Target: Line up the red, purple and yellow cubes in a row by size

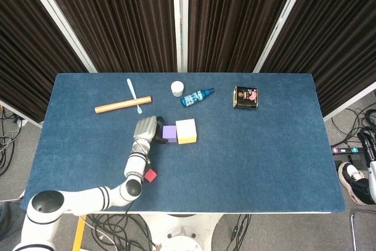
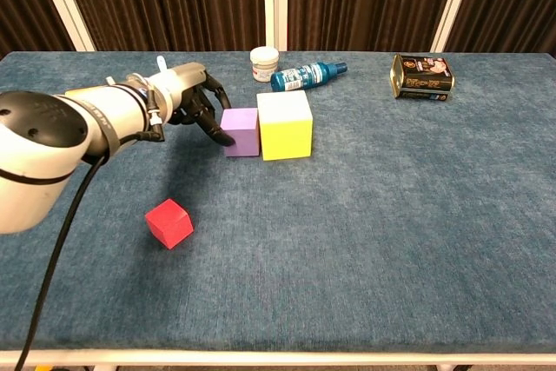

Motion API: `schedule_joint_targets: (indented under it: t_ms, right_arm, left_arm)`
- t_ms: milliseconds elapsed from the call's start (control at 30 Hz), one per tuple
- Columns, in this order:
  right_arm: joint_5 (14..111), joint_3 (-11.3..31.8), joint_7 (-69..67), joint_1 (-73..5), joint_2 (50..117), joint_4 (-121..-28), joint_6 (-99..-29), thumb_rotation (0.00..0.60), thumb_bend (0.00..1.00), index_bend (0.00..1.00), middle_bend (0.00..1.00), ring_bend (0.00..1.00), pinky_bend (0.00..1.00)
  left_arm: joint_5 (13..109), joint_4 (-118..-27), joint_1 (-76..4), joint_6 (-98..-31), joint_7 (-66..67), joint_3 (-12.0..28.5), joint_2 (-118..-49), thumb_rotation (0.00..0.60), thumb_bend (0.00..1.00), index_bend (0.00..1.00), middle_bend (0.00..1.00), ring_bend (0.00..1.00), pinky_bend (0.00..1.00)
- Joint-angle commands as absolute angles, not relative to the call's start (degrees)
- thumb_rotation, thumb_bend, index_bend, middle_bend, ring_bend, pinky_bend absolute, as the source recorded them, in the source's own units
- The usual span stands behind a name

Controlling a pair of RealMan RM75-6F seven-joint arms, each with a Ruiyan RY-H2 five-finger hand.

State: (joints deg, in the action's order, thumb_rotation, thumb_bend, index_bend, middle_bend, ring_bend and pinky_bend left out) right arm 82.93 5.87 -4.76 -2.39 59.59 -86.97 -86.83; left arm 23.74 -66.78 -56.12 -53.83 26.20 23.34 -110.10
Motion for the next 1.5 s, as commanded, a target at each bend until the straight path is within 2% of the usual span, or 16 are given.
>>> schedule_joint_targets:
  t_ms: [33,267,500,700,1033,1200,1333,1500]
  right_arm:
    - [82.87,5.90,-4.90,-2.33,59.63,-86.82,-86.85,0.600,0.08,0.00,0.08,0.02,0.15]
    - [82.64,5.98,-5.46,-2.07,59.67,-86.32,-86.98,0.600,0.08,0.00,0.08,0.02,0.15]
    - [82.80,6.12,-5.73,-2.11,59.81,-86.02,-87.08,0.600,0.12,0.00,0.08,0.02,0.15]
    - [83.35,6.18,-6.04,-2.21,60.04,-85.97,-87.41,0.600,0.13,0.00,0.08,0.02,0.15]
    - [83.86,6.10,-6.37,-2.23,60.22,-85.91,-87.59,0.600,0.15,0.00,0.08,0.02,0.15]
    - [83.66,6.19,-6.21,-2.29,60.18,-85.90,-87.42,0.600,0.15,0.00,0.08,0.02,0.15]
    - [84.24,6.10,-6.23,-2.66,60.47,-85.97,-87.19,0.600,0.15,0.00,0.08,0.02,0.15]
    - [84.29,6.04,-5.90,-2.67,60.56,-86.25,-87.21,0.600,0.15,0.00,0.08,0.02,0.15]
  left_arm:
    - [23.70,-66.40,-56.42,-53.92,26.61,23.55,-110.41,0.600,0.24,0.58,0.85,0.90,1.00]
    - [23.83,-65.46,-56.97,-53.89,27.55,23.86,-111.29,0.600,0.23,0.55,0.85,0.90,1.00]
    - [24.21,-66.31,-56.71,-53.45,27.89,23.79,-111.00,0.600,0.21,0.31,0.85,0.89,1.00]
    - [27.90,-70.74,-55.26,-55.20,27.66,22.37,-108.72,0.600,0.21,0.21,0.85,0.89,1.00]
    - [33.44,-79.50,-51.83,-56.05,30.29,17.24,-99.12,0.600,0.21,0.21,0.83,0.88,0.99]
    - [36.39,-86.84,-48.30,-56.32,28.45,14.36,-93.17,0.600,0.21,0.22,0.82,0.87,0.99]
    - [44.02,-93.20,-45.12,-54.88,23.55,11.67,-87.97,0.600,0.21,0.32,0.81,0.86,0.98]
    - [57.83,-97.06,-42.09,-50.34,15.94,6.50,-82.17,0.600,0.21,0.38,0.81,0.86,0.97]
